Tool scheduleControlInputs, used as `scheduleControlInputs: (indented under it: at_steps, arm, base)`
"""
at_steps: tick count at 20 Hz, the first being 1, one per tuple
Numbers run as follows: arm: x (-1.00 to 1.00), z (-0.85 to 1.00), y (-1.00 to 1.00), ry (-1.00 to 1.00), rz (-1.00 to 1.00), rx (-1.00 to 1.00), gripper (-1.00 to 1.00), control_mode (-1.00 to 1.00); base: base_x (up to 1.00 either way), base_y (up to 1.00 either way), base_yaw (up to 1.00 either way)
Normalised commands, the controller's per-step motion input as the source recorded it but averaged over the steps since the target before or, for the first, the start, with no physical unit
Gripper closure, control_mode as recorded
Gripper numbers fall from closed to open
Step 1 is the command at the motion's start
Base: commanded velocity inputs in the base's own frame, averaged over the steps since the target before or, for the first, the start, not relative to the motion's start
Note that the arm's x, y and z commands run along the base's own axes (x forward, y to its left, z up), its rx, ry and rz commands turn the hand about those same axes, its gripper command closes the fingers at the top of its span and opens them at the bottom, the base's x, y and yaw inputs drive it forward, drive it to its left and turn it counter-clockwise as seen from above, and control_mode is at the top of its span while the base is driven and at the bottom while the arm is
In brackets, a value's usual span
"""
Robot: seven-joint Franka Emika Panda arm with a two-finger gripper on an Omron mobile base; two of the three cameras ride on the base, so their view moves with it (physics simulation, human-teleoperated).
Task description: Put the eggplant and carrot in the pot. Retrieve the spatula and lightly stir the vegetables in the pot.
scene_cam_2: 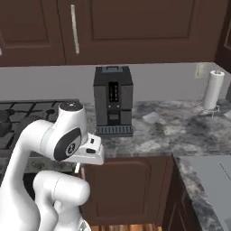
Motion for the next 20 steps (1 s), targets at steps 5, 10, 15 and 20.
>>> scheduleControlInputs:
  at_steps: [5,10,15,20]
  arm:
    - [0.00,0.00,0.00,0.00,0.00,0.00,1.00,1.00]
    - [0.00,0.00,0.00,0.00,0.00,0.00,1.00,1.00]
    - [0.00,0.00,0.00,0.00,0.00,0.00,1.00,1.00]
    - [0.00,0.00,0.00,0.00,0.00,0.00,1.00,1.00]
  base:
    - [0.00,1.00,0.29]
    - [0.45,1.00,0.33]
    - [0.93,0.33,0.08]
    - [0.25,0.00,0.00]
